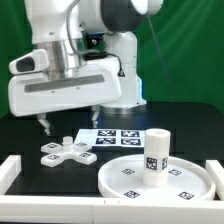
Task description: Assemble round table
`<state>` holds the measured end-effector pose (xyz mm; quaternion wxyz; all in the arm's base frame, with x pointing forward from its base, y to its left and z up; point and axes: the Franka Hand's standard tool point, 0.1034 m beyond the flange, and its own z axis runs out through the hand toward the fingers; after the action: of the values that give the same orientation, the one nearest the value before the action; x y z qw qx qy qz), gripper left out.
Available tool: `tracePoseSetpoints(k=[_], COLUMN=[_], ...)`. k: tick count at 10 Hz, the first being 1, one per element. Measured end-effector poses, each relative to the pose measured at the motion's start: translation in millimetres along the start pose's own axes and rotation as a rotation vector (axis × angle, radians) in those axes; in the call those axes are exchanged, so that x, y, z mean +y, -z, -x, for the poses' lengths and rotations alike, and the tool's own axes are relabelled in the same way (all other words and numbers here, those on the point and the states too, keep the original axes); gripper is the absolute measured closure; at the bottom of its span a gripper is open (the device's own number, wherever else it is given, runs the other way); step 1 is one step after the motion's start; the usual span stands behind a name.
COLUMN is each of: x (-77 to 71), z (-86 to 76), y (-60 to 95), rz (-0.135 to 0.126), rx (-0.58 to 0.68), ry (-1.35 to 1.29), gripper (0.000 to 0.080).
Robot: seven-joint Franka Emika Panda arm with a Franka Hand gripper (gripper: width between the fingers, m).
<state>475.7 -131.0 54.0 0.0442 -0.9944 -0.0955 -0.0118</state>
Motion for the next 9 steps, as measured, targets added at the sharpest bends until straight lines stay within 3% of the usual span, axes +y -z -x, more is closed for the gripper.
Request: tracePoseSetpoints(k=[4,5,6,7,8,9], x=[-1.7,-5.8,-6.1,-4.5,-12.6,-18.7], z=[2.6,5.8,8.7,5.5,6.3,8.2], y=[-3.7,-7.2,-12.9,-15.0,-15.9,-15.8], rz=[-0.018,-0.028,-0.014,0.021,0.016,-0.005], rx=[-0.026,-0.076,-0.188,-0.287,-0.372,-0.418], ry=[0.004,-0.035,-0.057,-0.085,-0.101,-0.098], gripper=[0.0151,0.0151,0.0151,0.0151,0.0151,0.0151])
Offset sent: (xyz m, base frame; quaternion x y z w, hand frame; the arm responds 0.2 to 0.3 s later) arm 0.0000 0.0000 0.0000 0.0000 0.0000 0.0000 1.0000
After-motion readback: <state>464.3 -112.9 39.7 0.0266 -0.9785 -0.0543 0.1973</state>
